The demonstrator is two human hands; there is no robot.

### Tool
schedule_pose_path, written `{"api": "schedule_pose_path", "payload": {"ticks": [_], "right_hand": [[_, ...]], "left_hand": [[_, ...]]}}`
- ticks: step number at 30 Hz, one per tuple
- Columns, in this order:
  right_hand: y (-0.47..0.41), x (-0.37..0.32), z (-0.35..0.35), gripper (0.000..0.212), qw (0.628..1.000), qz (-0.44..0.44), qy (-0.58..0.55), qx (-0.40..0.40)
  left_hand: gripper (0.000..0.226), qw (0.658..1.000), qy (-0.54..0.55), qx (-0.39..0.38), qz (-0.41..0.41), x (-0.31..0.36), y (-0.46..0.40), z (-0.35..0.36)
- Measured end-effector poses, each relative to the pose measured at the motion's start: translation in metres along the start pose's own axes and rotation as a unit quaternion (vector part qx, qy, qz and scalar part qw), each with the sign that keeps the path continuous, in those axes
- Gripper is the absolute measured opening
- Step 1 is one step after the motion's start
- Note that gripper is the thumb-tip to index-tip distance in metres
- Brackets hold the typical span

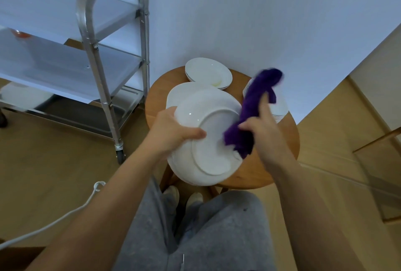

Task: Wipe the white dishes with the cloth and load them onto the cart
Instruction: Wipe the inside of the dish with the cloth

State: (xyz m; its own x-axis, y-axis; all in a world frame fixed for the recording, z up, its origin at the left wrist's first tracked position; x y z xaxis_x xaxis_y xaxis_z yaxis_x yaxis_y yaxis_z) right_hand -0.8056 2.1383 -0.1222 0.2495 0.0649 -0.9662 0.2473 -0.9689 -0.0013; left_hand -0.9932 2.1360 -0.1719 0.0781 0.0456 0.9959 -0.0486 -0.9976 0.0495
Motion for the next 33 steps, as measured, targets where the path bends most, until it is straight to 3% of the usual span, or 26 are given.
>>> {"api": "schedule_pose_path", "payload": {"ticks": [2,4,7,11,12,15,22,28,33], "right_hand": [[-0.006,-0.014,0.009,0.106,0.963,-0.015,0.235,-0.128],[-0.01,-0.024,0.007,0.115,0.892,-0.037,0.406,-0.194],[-0.014,-0.033,-0.002,0.113,0.817,-0.093,0.519,-0.233],[-0.018,-0.037,0.001,0.11,0.76,-0.168,0.591,-0.211],[-0.02,-0.037,0.002,0.11,0.764,-0.169,0.585,-0.215],[-0.027,-0.038,-0.004,0.107,0.835,-0.105,0.479,-0.251],[-0.034,-0.038,-0.024,0.088,0.934,-0.049,0.248,-0.254],[-0.026,-0.019,-0.04,0.088,0.971,-0.043,0.175,-0.159],[-0.011,0.005,-0.039,0.089,0.998,-0.029,0.015,-0.049]], "left_hand": [[0.052,0.997,-0.058,-0.044,0.013,0.009,-0.001,0.003],[0.051,0.994,-0.082,-0.065,0.011,0.017,-0.001,0.001],[0.047,0.987,-0.106,-0.125,0.003,0.022,0.002,-0.007],[0.05,0.972,-0.099,-0.214,-0.002,0.026,0.005,-0.01],[0.051,0.971,-0.098,-0.217,0.002,0.027,0.004,-0.011],[0.056,0.972,-0.114,-0.207,0.014,0.03,0.006,-0.013],[0.057,0.988,-0.088,-0.099,0.084,0.022,0.016,-0.013],[0.068,0.992,0.045,-0.089,0.074,0.022,0.022,-0.017],[0.067,0.982,0.173,-0.029,0.066,0.014,0.02,-0.013]]}}
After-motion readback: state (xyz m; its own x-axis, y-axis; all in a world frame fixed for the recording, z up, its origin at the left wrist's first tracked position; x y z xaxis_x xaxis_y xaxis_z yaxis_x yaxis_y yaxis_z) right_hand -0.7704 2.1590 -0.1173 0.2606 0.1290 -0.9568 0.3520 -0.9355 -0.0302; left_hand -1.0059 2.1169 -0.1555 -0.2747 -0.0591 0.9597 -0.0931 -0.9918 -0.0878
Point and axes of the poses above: each hand's wrist, its own y-axis away from the middle knuckle, its own z-axis out of the palm, x = y × z, the point moved 1 cm from there along -y, towards the middle knuckle, and after that the axes turned 6 degrees about -x, right-handed, at the moved point
